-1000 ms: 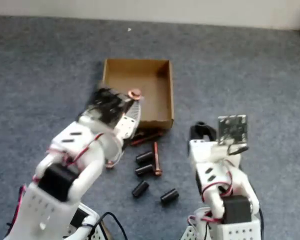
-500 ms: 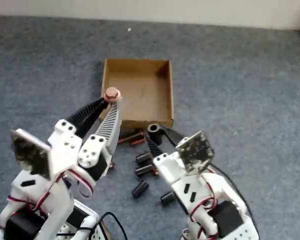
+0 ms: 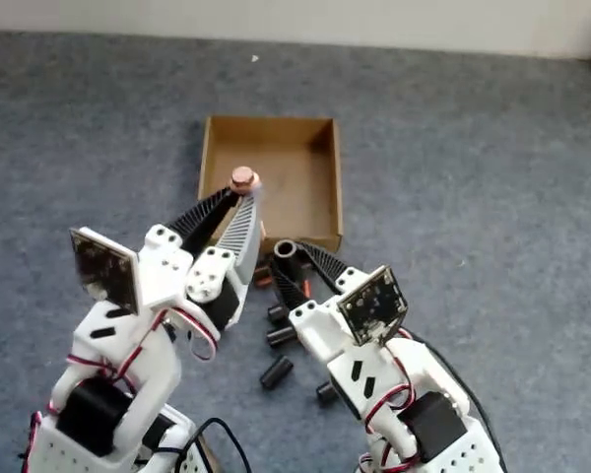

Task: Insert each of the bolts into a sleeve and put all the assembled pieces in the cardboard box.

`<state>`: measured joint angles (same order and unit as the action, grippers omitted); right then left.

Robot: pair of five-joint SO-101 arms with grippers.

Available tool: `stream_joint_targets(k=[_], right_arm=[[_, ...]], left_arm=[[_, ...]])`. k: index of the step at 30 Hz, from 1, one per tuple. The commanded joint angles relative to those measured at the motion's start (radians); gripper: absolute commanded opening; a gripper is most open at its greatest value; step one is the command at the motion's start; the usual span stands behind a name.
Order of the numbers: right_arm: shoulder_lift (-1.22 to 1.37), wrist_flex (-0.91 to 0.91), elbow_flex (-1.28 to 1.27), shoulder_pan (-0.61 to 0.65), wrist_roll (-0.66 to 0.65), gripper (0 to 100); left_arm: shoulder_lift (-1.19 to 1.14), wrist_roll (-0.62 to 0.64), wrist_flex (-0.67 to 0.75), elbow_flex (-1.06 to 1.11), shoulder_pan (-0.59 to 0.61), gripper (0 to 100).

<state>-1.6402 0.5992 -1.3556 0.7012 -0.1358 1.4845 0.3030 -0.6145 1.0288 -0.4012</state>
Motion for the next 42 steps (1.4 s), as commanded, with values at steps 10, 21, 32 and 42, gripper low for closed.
stream_joint_targets(k=[10,21,32,42], right_arm=[[-0.016,-0.108,-0.054,0.010,-0.012,0.5],[-0.016,-0.108,-0.053,0.010,-0.014,0.5],[-0.016,-0.108,-0.053,0.002,-0.014,0.5],[-0.016,-0.108,-0.056,-0.067,-0.011,0.5]], left_arm=[[0.004,0.003,0.051,0.001,-0.113,1],[0.012,0.003,0.057,0.071,-0.120,1],[0.013,0.002,0.049,0.147,-0.122,1],[0.013,-0.153,-0.041,0.163,-0.145,17]])
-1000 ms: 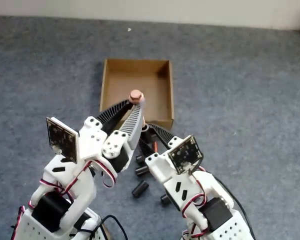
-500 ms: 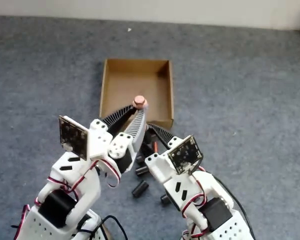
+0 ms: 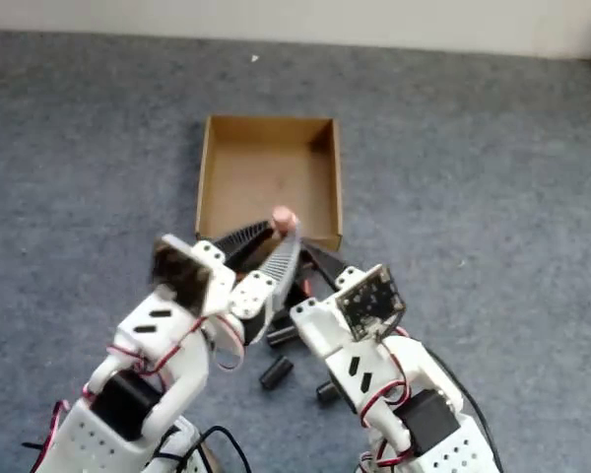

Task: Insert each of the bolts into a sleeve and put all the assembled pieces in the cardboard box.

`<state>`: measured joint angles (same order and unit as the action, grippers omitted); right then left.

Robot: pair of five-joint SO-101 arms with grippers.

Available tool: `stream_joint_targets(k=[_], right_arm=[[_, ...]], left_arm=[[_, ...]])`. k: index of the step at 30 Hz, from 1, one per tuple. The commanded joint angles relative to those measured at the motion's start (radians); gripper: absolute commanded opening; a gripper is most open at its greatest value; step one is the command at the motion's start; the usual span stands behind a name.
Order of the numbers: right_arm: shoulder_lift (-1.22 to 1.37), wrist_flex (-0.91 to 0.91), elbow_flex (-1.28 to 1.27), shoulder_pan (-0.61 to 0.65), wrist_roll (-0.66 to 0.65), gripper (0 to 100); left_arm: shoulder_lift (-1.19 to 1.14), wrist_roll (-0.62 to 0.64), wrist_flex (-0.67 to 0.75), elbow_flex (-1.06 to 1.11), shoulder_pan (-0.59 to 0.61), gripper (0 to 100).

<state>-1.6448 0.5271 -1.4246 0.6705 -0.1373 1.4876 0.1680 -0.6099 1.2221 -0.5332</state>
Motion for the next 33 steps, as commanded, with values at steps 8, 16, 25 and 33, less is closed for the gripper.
stream_joint_targets(k=[8,16,25,33], right_arm=[[-0.012,-0.038,0.008,-0.065,-0.005,0.5],[-0.010,-0.031,0.004,-0.151,-0.005,0.5],[-0.010,-0.031,-0.079,-0.180,-0.011,0.5],[-0.004,0.096,-0.073,-0.180,-0.005,0.5]], left_arm=[[0.010,-0.048,-0.144,-0.067,-0.008,21],[0.010,-0.186,-0.285,-0.150,0.128,21],[0.010,-0.239,-0.445,-0.171,0.384,8],[0.010,-0.273,-0.460,-0.001,0.651,0]])
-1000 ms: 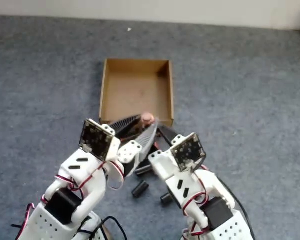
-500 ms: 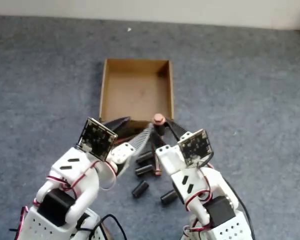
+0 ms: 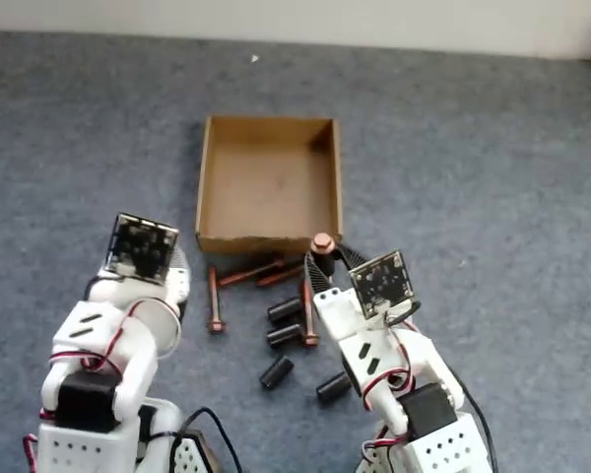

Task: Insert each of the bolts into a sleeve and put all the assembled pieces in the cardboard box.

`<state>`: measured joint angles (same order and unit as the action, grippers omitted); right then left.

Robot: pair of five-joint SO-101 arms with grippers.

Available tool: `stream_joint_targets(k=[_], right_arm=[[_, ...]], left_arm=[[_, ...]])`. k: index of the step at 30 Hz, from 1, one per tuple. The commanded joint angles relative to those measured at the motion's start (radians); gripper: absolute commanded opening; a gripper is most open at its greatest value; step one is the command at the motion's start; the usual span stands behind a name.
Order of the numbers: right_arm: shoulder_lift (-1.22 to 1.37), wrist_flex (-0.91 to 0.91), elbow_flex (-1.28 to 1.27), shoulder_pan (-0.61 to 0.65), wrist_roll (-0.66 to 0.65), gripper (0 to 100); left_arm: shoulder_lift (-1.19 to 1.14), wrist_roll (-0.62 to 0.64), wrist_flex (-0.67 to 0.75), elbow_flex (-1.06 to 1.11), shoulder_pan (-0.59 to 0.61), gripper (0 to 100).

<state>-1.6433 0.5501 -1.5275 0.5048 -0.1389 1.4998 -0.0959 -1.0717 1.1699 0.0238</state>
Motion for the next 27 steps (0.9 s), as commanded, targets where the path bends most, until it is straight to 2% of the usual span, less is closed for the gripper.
stream_joint_targets(k=[1,9,22,27], right_arm=[[-0.004,0.114,0.033,-0.013,-0.003,0.5],[0.128,0.252,0.251,-0.015,-0.008,0.9],[0.947,0.243,0.957,-0.013,-0.009,0.8],[1.191,0.077,1.155,-0.015,-0.008,0.9]], left_arm=[[-0.002,-0.008,0.006,0.087,0.128,0],[-0.001,-0.006,0.226,0.329,0.251,0],[-0.001,-0.008,0.232,0.337,0.237,0],[-0.001,-0.009,0.232,0.338,0.237,0]])
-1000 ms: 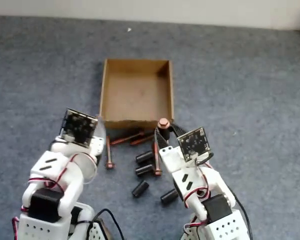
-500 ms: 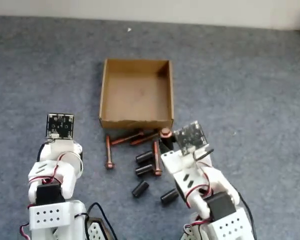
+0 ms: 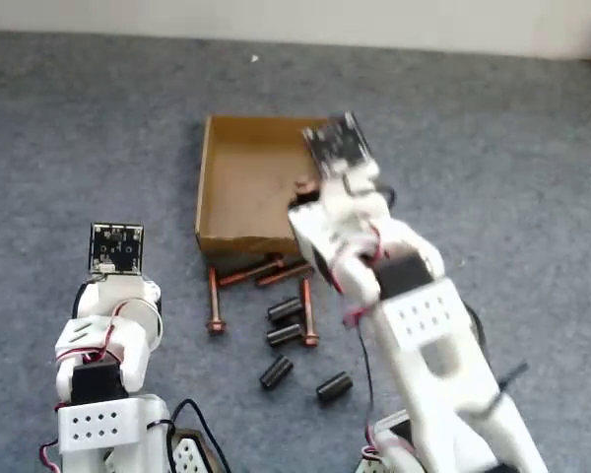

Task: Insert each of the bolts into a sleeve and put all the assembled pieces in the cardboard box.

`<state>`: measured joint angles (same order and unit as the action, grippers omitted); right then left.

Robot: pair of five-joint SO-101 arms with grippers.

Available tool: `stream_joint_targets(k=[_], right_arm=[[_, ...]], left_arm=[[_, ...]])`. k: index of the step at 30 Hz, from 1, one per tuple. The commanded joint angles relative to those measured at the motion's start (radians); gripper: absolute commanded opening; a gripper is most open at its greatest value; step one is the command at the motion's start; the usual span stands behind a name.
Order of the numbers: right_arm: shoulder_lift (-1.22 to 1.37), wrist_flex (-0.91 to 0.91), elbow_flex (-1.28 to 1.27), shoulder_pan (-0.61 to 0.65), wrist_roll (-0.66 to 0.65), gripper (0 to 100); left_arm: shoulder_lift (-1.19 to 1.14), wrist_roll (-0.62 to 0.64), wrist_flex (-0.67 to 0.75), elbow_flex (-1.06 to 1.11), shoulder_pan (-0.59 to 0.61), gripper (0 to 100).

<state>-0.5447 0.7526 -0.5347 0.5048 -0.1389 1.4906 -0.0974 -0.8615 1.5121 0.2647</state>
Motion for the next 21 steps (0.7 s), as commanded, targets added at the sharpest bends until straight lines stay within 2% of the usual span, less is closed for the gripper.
stream_joint_targets(k=[1,6,18,21], right_arm=[[0.137,-0.170,0.170,-0.015,-0.008,0.9],[0.303,-0.318,0.176,-0.016,-0.008,0.9],[0.570,-0.320,0.182,-0.097,-0.003,1.2],[0.576,-0.262,0.182,-0.099,-0.002,8.0]], left_arm=[[0.008,-0.008,0.021,-0.004,-0.004,0],[0.008,-0.008,0.021,-0.004,-0.004,0],[0.008,-0.008,0.021,-0.004,-0.002,0],[0.008,-0.008,0.021,-0.004,-0.002,0]])
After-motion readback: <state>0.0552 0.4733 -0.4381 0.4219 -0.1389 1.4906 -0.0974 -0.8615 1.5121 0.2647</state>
